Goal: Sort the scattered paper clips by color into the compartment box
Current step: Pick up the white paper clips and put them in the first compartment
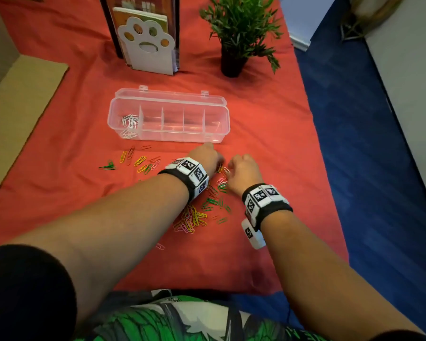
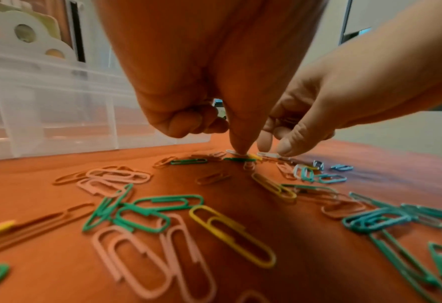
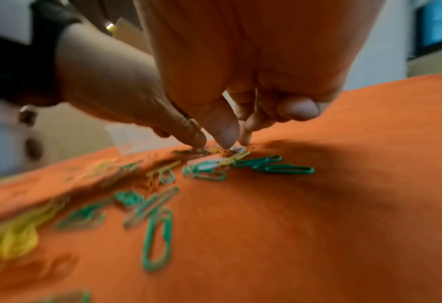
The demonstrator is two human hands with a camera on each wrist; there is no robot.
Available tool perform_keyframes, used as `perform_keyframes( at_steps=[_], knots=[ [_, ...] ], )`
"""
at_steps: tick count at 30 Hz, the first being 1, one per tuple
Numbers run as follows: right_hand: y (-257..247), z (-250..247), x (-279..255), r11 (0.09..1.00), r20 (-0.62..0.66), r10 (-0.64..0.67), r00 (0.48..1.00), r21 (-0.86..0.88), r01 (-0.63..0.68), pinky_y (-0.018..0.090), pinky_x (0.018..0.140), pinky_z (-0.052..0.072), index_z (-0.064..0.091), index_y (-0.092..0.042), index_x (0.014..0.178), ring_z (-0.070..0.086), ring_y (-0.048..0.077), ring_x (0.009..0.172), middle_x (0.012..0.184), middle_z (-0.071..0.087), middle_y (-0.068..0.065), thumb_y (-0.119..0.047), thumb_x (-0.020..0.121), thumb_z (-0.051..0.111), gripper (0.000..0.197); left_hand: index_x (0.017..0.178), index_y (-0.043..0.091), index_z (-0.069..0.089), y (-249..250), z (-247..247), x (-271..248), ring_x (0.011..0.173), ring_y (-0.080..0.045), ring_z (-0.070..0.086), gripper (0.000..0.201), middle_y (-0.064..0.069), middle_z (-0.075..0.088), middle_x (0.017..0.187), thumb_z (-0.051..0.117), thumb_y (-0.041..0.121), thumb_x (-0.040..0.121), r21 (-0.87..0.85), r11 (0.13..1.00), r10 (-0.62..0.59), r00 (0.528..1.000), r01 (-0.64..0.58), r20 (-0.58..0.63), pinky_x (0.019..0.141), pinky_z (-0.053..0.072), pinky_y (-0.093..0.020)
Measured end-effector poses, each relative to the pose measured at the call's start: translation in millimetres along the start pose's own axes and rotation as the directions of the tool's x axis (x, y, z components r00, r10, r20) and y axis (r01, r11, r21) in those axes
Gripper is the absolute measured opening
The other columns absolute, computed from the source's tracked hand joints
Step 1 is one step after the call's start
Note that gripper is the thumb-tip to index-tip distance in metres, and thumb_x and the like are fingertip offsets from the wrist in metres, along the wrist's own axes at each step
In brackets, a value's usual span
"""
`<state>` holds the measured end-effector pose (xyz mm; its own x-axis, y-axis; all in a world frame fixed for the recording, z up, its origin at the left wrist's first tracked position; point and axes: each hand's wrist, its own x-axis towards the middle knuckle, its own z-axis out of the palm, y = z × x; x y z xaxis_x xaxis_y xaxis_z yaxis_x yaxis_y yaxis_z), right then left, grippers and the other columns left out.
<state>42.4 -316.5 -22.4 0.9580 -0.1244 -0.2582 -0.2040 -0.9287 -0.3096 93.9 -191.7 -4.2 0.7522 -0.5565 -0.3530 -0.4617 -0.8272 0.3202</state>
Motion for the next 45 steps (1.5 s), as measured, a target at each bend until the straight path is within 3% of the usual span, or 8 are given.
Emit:
perform_keyframes(
  at_steps=[10, 15, 19, 21, 23, 26, 33, 45],
  knots=[
    [13.4, -8.3, -13.8, 0.912, 0.097, 0.155, 0.983, 0.369, -0.180, 0.026, 0.067, 0.040, 0.050, -0.019, 0.069, 0.053, 0.018, 0.073, 0.073, 0.059, -0.001, -0.012, 0.082, 0.060, 0.018, 0.107, 0.004, 0.058, -17.8, 20.1, -7.1, 0.096, -0.036, 0.059, 0.020, -0.017, 0.052, 0.109, 0.048, 0.010, 0.091, -0.033, 0.994, -0.102, 0.993, 0.100, -0.066, 0.084, 0.048, -0.042],
    [12.8, -10.4, -19.6, 0.465, 0.273, 0.220, 0.936, 0.814, -0.347, 0.016, 0.037, 0.030, 0.053, -0.024, 0.080, 0.037, 0.009, 0.051, 0.067, 0.047, -0.002, 0.006, 0.084, 0.048, 0.031, 0.104, 0.007, 0.058, -28.0, 19.4, -28.0, 0.099, -0.030, 0.058, 0.018, -0.014, 0.063, 0.108, 0.047, 0.012, 0.091, -0.329, 0.929, -0.217, 0.970, 0.170, -0.111, 0.084, 0.043, -0.033],
    [3.7, -16.6, -26.9, 0.033, 0.432, 0.186, 0.883, 0.895, -0.445, 0.017, 0.040, 0.039, 0.051, -0.012, 0.078, 0.041, 0.012, 0.055, 0.066, 0.042, 0.002, 0.000, 0.089, 0.037, 0.022, 0.098, 0.024, 0.059, -30.1, 14.2, -47.5, 0.055, -0.016, 0.046, 0.021, 0.000, 0.061, 0.080, 0.044, 0.009, 0.092, -0.698, 0.657, -0.303, 0.948, 0.284, 0.100, 0.050, 0.035, -0.024],
    [1.2, -13.3, -26.7, 0.128, 0.439, 0.227, 0.869, 0.871, -0.474, 0.018, 0.040, 0.038, 0.050, -0.014, 0.074, 0.038, 0.011, 0.052, 0.064, 0.041, 0.000, -0.006, 0.091, 0.043, 0.020, 0.080, 0.021, 0.057, -28.9, 13.1, -55.8, 0.044, -0.010, 0.037, 0.024, 0.001, 0.050, 0.066, 0.042, 0.005, 0.089, -0.869, 0.347, -0.343, 0.910, 0.353, 0.233, 0.040, 0.030, -0.017],
    [0.1, -7.5, -25.2, 0.534, 0.329, 0.254, 0.909, 0.737, -0.416, 0.020, 0.046, 0.034, 0.055, -0.019, 0.072, 0.039, 0.009, 0.052, 0.064, 0.047, -0.003, -0.009, 0.087, 0.053, 0.018, 0.072, 0.017, 0.053, -25.0, 9.8, -63.6, 0.041, -0.008, 0.039, 0.023, 0.001, 0.046, 0.061, 0.040, 0.008, 0.089, -0.924, 0.030, -0.329, 0.876, 0.382, 0.352, 0.037, 0.030, -0.014],
    [-2.0, -4.5, -32.4, 0.859, 0.209, 0.208, 0.955, 0.428, -0.281, 0.021, 0.062, 0.038, 0.068, -0.015, 0.084, 0.054, 0.014, 0.067, 0.074, 0.061, -0.001, -0.004, 0.081, 0.053, 0.019, 0.068, 0.015, 0.050, -16.0, 8.0, -66.5, 0.037, -0.007, 0.043, 0.022, 0.001, 0.049, 0.055, 0.041, 0.014, 0.088, -0.906, -0.125, -0.240, 0.874, 0.405, 0.423, 0.038, 0.036, -0.013],
    [12.9, -8.3, -46.4, 0.900, 0.145, 0.315, 0.938, 0.269, -0.343, 0.022, 0.077, 0.044, 0.072, -0.010, 0.091, 0.063, 0.024, 0.096, 0.096, 0.070, 0.011, -0.013, 0.082, 0.055, 0.019, 0.101, 0.021, 0.071, 9.9, 24.7, -48.3, 0.098, -0.022, 0.063, 0.022, -0.005, 0.071, 0.102, 0.059, 0.029, 0.086, -0.444, 0.886, -0.174, 0.983, 0.130, -0.059, 0.085, 0.045, -0.026],
    [17.3, -0.6, -48.1, 0.891, 0.169, 0.268, 0.948, 0.331, -0.311, 0.022, 0.078, 0.046, 0.071, -0.013, 0.089, 0.065, 0.021, 0.089, 0.096, 0.072, 0.008, -0.015, 0.085, 0.055, 0.016, 0.095, -0.001, 0.066, 20.6, 29.6, -36.3, 0.101, -0.034, 0.061, 0.022, -0.020, 0.067, 0.104, 0.053, 0.015, 0.087, -0.005, 0.996, -0.090, 0.993, 0.091, 0.081, 0.087, 0.047, -0.038]
  ],
)
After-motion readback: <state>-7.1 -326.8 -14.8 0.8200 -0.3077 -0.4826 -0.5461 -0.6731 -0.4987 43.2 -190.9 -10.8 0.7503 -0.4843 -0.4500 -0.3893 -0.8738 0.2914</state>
